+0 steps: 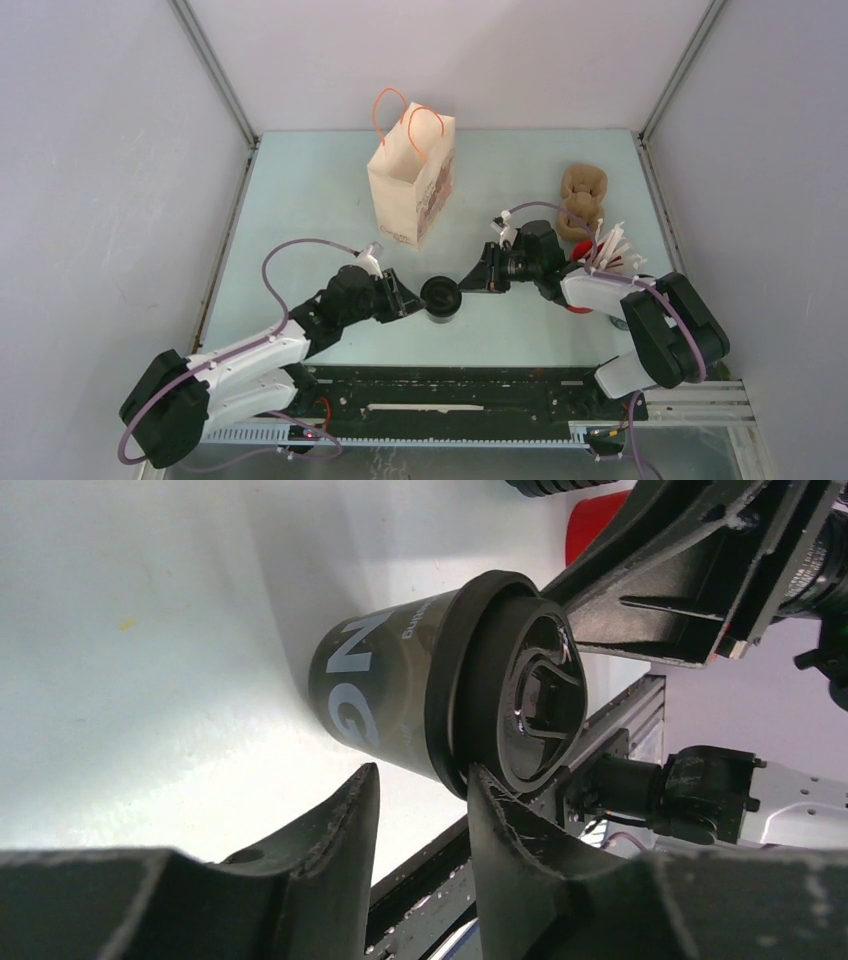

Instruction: Pack the takeout coffee

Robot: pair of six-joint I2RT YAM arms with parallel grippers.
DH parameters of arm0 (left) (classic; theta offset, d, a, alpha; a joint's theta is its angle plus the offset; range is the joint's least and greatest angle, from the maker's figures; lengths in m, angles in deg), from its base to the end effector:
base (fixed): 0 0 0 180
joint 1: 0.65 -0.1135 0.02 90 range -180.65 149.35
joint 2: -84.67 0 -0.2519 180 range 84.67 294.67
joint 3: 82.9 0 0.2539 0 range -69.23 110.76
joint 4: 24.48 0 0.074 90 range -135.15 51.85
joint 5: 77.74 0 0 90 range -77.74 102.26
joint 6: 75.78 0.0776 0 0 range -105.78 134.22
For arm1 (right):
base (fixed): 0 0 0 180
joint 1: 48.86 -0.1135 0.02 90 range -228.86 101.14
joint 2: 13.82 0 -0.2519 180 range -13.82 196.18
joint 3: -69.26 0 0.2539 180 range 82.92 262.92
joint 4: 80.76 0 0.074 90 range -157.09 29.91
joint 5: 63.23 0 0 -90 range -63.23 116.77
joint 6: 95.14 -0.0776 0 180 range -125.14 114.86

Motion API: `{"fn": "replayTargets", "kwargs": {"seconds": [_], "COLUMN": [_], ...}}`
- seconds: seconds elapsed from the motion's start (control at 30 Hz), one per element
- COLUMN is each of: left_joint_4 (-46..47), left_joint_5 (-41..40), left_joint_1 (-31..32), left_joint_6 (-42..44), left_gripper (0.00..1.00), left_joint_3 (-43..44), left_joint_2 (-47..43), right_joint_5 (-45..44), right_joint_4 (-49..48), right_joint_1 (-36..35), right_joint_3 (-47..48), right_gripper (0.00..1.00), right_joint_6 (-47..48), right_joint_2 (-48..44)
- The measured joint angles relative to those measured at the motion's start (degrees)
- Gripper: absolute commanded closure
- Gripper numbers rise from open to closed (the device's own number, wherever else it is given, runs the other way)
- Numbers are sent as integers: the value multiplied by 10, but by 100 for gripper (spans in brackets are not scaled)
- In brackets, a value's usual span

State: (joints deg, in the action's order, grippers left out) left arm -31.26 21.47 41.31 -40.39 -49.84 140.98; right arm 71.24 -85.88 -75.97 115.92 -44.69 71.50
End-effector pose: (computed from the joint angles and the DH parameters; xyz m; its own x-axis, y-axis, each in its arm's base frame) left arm 0.1731 -0.1723 0.1475 -0.8376 -0.3291 -0.4361 0.1385 0.6442 -0.7522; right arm 0.2472 0.1876 0.1345 -0.9172 0.0409 -0.3962 -0.3383 0.4450 0.8292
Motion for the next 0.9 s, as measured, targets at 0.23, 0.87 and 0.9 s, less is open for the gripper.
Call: {"fn": "replayTargets", "kwargs": {"seconds": [0.23, 0.87, 0.9], "left_joint_4": [-78, -140, -140], "left_joint_5": [-11, 50, 51], "left_joint_1": [-10, -66, -68], "left_joint_6": [15, 73, 78], "left_gripper": [36, 4, 4], "left_joint_3": [13, 74, 79], "left_joint_2": [-31, -65, -60], "right_joint_5": [10, 38, 39], "right_joint_4": [52, 126, 130], "right_joint_1": [-5, 23, 24], "right_joint_3": [19, 68, 68], "right_gripper": [63, 24, 19], "right_joint_6": [13, 43, 43], "right_joint_2": [-6, 4, 3]}}
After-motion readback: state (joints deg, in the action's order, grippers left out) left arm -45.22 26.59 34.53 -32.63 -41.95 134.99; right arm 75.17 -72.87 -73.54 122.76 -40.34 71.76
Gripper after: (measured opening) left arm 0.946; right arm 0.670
